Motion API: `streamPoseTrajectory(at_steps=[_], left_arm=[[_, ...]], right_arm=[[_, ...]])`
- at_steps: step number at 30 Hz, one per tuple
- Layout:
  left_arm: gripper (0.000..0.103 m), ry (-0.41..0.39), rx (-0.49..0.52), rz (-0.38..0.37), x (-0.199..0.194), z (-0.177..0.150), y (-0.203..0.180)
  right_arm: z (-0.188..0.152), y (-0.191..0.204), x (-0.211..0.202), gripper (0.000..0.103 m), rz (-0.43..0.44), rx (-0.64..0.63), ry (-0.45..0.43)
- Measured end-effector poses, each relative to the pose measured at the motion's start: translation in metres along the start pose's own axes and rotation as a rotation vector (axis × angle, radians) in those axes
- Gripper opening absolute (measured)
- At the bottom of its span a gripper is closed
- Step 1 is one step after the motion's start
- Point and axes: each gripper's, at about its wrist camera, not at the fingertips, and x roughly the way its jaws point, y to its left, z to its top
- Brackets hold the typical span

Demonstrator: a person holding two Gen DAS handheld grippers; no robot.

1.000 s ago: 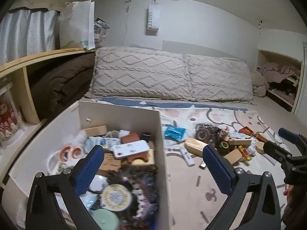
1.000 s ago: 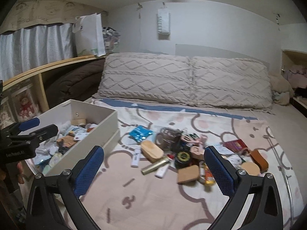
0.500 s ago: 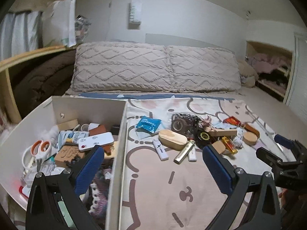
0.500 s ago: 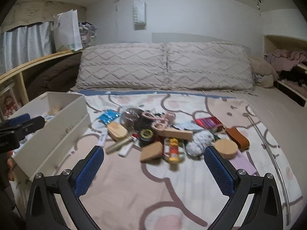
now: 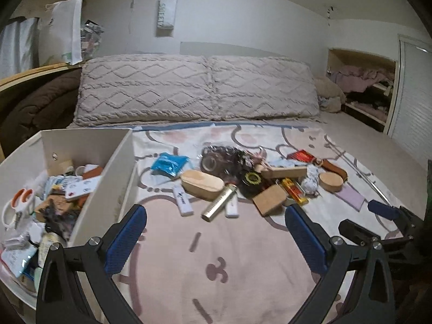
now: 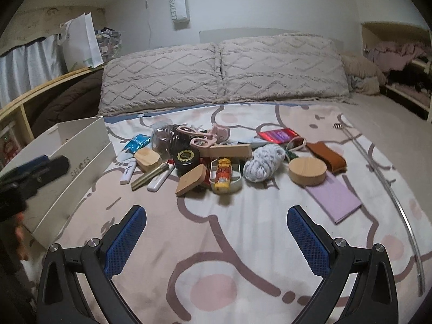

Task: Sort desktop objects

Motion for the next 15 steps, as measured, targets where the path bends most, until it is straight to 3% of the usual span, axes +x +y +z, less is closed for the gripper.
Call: streamPoseTrajectory(at_steps=[15], left_arm=[[0.103,0.12,0.049,-0.015,0.037,-0.03,-0.024]], right_arm=[[-0.022,-0.026,0.016,0.103,0.019,0.062,0.085]])
